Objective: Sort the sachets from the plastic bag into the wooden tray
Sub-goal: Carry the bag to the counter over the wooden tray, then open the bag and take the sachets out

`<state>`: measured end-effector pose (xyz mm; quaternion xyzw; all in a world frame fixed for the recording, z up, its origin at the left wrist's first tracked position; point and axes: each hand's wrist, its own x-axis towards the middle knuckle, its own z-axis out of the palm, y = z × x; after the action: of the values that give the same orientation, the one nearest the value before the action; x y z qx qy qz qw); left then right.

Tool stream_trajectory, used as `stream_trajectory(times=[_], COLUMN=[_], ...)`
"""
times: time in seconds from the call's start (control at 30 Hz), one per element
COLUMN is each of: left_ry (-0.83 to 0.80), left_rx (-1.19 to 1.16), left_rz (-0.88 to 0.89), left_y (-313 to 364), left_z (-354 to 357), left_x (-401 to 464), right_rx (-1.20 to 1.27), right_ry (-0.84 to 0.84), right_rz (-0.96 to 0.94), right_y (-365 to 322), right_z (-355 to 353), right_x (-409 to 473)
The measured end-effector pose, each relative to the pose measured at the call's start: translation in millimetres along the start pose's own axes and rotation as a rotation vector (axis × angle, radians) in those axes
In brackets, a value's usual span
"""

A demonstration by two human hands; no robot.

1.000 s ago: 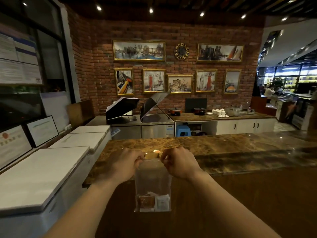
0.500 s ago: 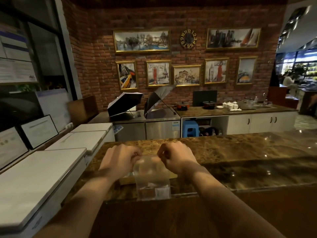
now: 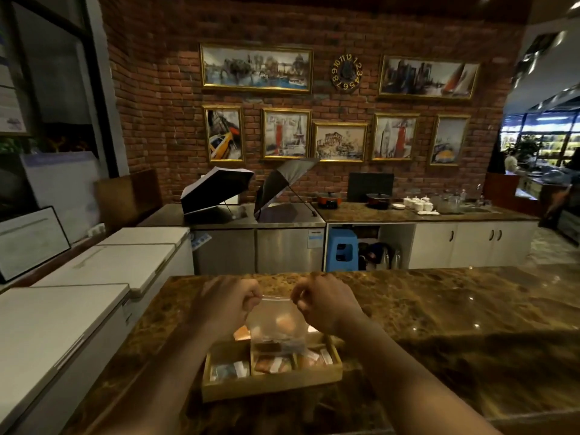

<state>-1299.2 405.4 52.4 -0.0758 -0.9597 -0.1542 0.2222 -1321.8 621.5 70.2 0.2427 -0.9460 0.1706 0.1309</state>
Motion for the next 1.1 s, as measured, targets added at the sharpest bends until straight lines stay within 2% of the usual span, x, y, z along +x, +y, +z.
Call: stream_trajectory(times=[0.1, 0.23, 0.33, 0.6, 0.7, 0.83, 0.97, 1.1], left_ry=[0.015, -0.083, -0.122, -0.223, -0.251, -0.301, -0.252, -0.268], left_rx=[0.068, 0.088, 0.02, -0.101, -0.152, -0.193, -0.308, -0.445], left_rz=[0.023, 0.035, 0.047, 0.1, 0.048, -0.059, -0.17, -0.303], left_y=[-24, -42, -48, -28, -19, -8, -3, 0], left_z=[11, 17, 24, 41, 49, 59, 67, 68], left_x=[26, 57, 74, 102, 110, 126, 138, 141], right_rx=[0.03, 0.058, 0.057, 0.117, 0.136, 0.177, 0.237, 0.255], right_ry=[0.002, 0.038, 0.057, -0.051, -0.075, -0.02, 0.089, 0.085], right_rz=[-0.001, 0.02, 0.046, 0.085, 0.082, 0.087, 0.175, 0.277], right_y=[6, 13, 19, 44, 56, 72, 82, 90], right_z=[12, 25, 32, 42, 43, 46, 47, 44], right_x=[32, 60, 74, 102, 108, 115, 122, 129])
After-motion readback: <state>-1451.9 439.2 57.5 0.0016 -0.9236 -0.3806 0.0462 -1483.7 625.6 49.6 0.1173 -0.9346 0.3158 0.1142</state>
